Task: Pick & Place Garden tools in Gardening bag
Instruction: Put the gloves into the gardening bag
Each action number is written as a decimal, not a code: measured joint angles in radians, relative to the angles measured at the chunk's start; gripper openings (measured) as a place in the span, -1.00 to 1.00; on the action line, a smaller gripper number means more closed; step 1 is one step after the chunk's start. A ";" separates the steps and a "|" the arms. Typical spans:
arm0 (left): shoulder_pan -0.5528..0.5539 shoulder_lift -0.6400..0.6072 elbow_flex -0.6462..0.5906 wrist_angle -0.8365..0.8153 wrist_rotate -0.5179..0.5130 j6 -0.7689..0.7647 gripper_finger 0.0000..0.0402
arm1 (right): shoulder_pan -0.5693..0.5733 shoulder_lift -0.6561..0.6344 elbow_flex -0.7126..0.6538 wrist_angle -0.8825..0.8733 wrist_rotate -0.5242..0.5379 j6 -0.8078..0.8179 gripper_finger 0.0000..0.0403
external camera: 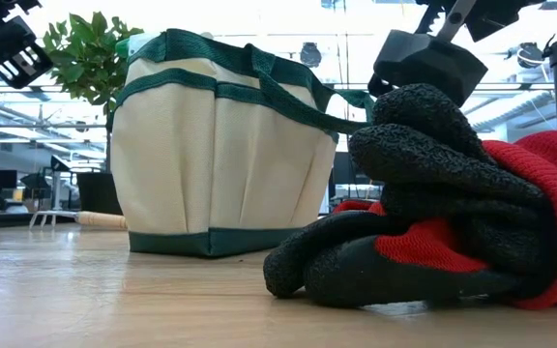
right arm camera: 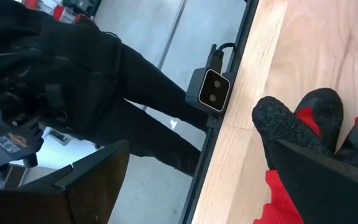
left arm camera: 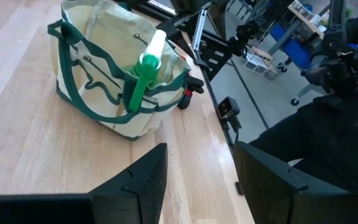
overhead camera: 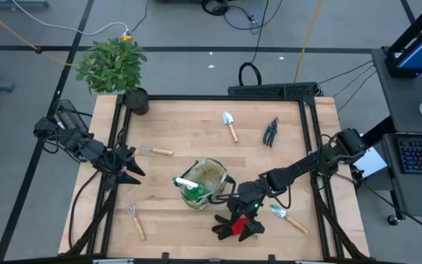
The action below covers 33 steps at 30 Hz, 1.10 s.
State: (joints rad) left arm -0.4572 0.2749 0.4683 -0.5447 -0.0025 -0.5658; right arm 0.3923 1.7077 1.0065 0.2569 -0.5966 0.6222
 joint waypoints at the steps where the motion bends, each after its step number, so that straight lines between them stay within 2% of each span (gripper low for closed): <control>1: 0.000 0.000 0.000 0.000 0.000 -0.004 -0.06 | 0.000 0.000 0.000 0.000 0.000 -0.003 0.93; 3: 0.000 0.000 0.000 0.000 0.000 -0.006 -0.06 | 0.000 0.000 0.000 -0.003 0.010 -0.010 0.93; 9: 0.000 0.000 0.000 0.000 0.000 -0.010 -0.06 | 0.013 -0.015 0.000 -0.048 0.141 -0.013 0.93; 14: 0.000 0.000 0.000 -0.001 0.001 -0.012 -0.06 | 0.028 -0.083 0.000 -0.255 0.280 -0.036 0.93; 18: 0.000 0.000 0.000 -0.001 0.001 -0.011 -0.06 | 0.043 -0.144 0.000 -0.357 0.384 -0.033 0.93; 28: 0.000 0.000 0.000 -0.004 0.002 -0.008 -0.06 | 0.082 -0.121 0.050 -0.348 0.391 0.013 0.93; 31: 0.000 0.000 0.000 -0.006 0.003 -0.008 -0.06 | 0.082 -0.123 0.062 -0.338 0.394 -0.039 0.93; 33: 0.000 0.000 0.000 -0.006 0.010 -0.007 -0.06 | 0.086 -0.124 0.064 -0.337 0.445 -0.055 0.93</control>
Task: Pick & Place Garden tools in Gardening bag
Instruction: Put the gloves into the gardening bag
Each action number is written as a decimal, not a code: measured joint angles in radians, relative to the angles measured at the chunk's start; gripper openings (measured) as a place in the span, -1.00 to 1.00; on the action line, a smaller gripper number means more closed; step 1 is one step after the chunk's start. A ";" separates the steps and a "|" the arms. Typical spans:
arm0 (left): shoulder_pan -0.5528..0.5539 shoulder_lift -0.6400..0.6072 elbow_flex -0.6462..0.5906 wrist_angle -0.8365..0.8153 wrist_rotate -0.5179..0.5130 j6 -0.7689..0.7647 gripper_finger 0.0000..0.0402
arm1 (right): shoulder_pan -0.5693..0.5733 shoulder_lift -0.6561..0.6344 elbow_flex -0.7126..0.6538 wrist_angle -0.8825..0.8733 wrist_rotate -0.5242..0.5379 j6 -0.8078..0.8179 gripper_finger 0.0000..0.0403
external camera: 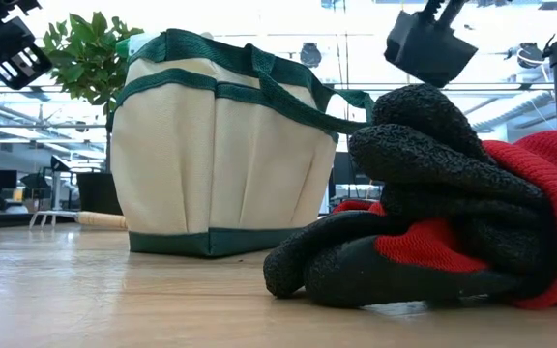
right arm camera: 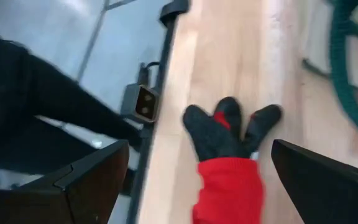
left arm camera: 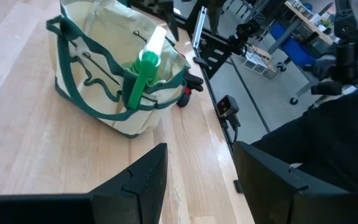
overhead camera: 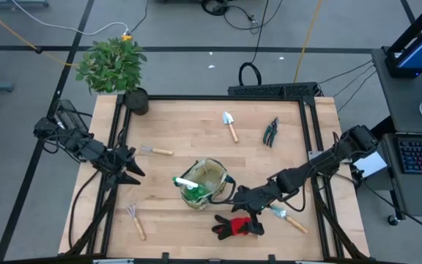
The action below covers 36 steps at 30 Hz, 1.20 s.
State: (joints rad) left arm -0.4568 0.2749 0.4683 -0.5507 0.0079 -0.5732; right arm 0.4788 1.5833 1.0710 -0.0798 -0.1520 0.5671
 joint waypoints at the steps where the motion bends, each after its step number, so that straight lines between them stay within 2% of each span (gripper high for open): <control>1: 0.000 0.000 0.000 0.000 0.006 0.001 -0.06 | 0.003 0.001 0.000 -0.006 0.022 -0.012 0.93; 5: 0.000 0.000 0.000 0.000 0.028 0.001 -0.06 | 0.022 0.002 -0.001 -0.007 -0.006 -0.133 0.93; 14: 0.000 0.000 0.000 0.000 0.040 -0.003 -0.06 | 0.041 0.002 -0.002 -0.034 0.004 -0.127 0.93; 20: 0.000 0.000 0.000 0.000 0.040 -0.002 -0.06 | 0.047 0.006 0.091 -0.246 0.028 -0.145 0.93; 30: 0.000 0.000 0.000 0.000 0.040 0.016 -0.06 | 0.054 0.204 0.299 -0.474 0.046 -0.210 0.93; 36: 0.000 0.000 0.000 0.001 0.044 0.020 -0.06 | 0.054 0.265 0.336 -0.444 0.050 -0.215 0.93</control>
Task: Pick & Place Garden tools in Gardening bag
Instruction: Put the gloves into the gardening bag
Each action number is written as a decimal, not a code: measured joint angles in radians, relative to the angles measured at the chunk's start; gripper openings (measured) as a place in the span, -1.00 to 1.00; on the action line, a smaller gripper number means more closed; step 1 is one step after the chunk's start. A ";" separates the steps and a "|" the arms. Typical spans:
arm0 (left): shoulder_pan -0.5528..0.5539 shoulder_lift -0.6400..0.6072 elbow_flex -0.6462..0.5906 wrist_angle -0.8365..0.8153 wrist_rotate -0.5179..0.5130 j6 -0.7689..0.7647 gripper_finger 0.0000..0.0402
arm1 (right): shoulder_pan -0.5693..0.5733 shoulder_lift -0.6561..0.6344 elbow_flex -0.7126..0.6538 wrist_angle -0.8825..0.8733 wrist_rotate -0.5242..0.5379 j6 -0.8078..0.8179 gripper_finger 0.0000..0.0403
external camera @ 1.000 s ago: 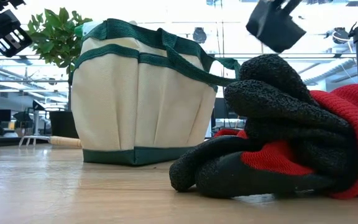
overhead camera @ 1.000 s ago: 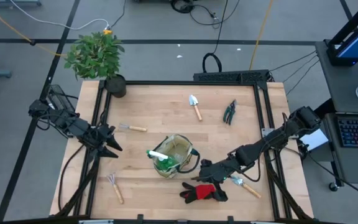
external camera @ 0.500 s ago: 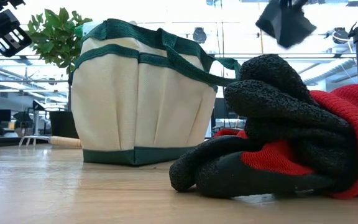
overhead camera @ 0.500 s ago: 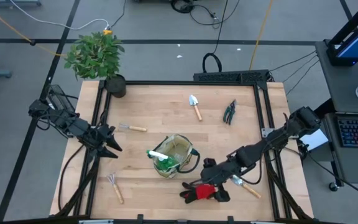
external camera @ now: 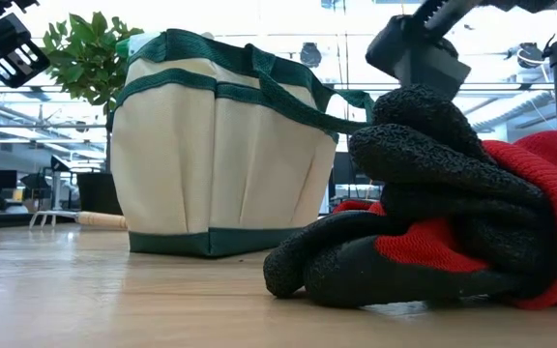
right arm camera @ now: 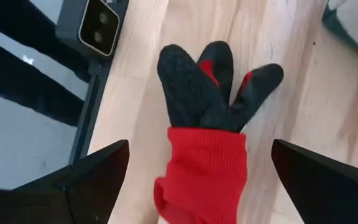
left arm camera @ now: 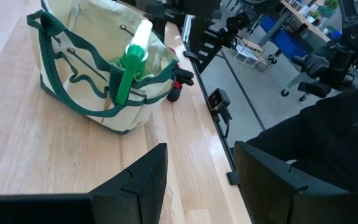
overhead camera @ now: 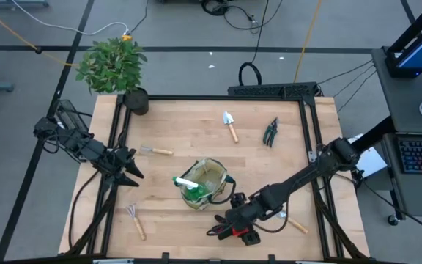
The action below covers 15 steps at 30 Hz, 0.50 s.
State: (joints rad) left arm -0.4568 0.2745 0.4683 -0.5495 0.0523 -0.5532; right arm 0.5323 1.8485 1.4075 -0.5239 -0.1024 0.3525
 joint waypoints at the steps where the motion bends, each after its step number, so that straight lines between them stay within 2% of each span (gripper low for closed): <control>1: 0.000 0.000 0.000 0.000 0.000 0.000 -0.06 | 0.000 0.010 0.000 0.002 0.001 0.000 0.93; 9: 0.000 0.000 0.000 0.000 0.001 0.005 -0.06 | 0.005 0.111 -0.001 0.005 -0.002 0.001 0.93; 15: 0.000 0.000 0.000 0.000 0.003 0.004 -0.06 | 0.005 0.160 -0.002 0.008 -0.002 0.077 0.93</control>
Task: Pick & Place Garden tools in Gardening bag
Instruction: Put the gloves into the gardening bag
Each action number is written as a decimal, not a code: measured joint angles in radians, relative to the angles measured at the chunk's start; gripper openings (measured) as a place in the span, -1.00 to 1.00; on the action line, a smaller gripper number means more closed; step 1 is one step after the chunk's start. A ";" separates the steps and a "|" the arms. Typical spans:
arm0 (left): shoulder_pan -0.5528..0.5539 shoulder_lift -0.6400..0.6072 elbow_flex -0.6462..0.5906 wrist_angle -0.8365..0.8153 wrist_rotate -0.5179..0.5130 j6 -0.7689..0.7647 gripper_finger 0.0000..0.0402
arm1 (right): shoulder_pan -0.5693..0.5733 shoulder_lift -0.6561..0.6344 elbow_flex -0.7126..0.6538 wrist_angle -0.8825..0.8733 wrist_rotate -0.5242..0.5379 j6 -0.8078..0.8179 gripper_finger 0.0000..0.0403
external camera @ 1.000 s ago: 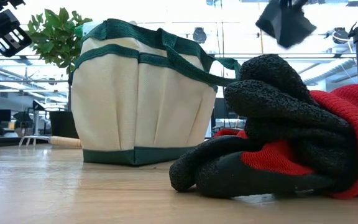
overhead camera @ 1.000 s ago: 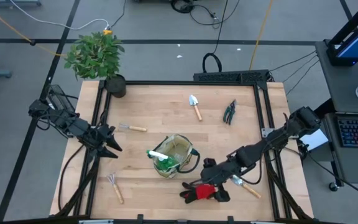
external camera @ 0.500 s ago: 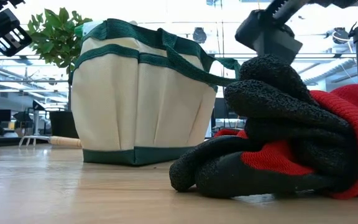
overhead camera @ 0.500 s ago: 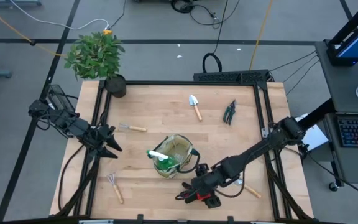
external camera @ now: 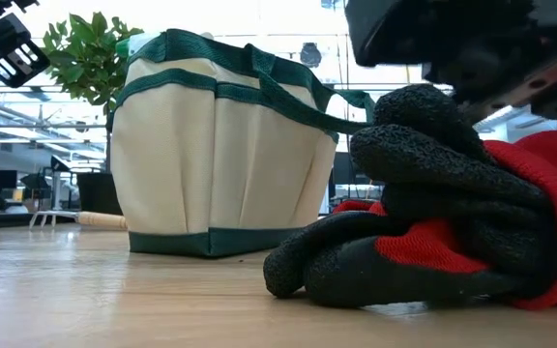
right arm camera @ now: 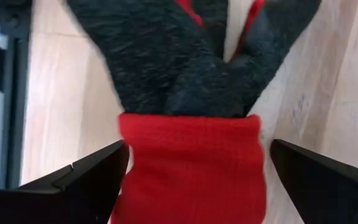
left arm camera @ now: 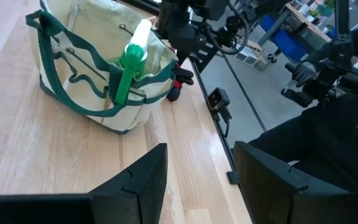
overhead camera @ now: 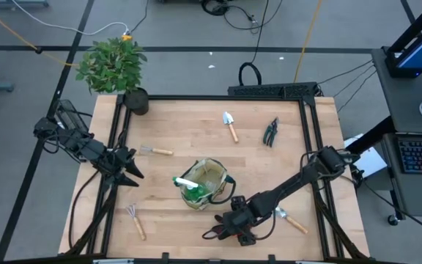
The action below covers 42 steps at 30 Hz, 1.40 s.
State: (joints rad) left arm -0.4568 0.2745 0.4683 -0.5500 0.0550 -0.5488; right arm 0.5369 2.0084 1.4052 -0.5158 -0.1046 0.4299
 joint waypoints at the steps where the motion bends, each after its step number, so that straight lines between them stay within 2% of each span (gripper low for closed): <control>1: 0.000 0.000 0.000 0.000 0.000 0.001 -0.06 | 0.001 0.001 0.000 0.001 0.000 0.016 0.93; 7: 0.000 0.000 0.000 0.000 0.000 0.016 -0.06 | 0.004 0.001 0.000 0.014 0.003 0.056 0.93; 34: 0.000 0.000 0.000 0.000 -0.003 0.030 -0.06 | 0.000 0.002 -0.001 0.022 0.002 0.030 0.93; 42: 0.000 0.000 0.000 0.001 -0.003 0.029 -0.06 | 0.000 0.003 -0.001 0.033 0.049 0.029 0.93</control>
State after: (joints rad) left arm -0.4570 0.2745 0.4683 -0.5494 0.0517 -0.5194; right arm 0.5370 2.0113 1.4040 -0.4824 -0.0552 0.4591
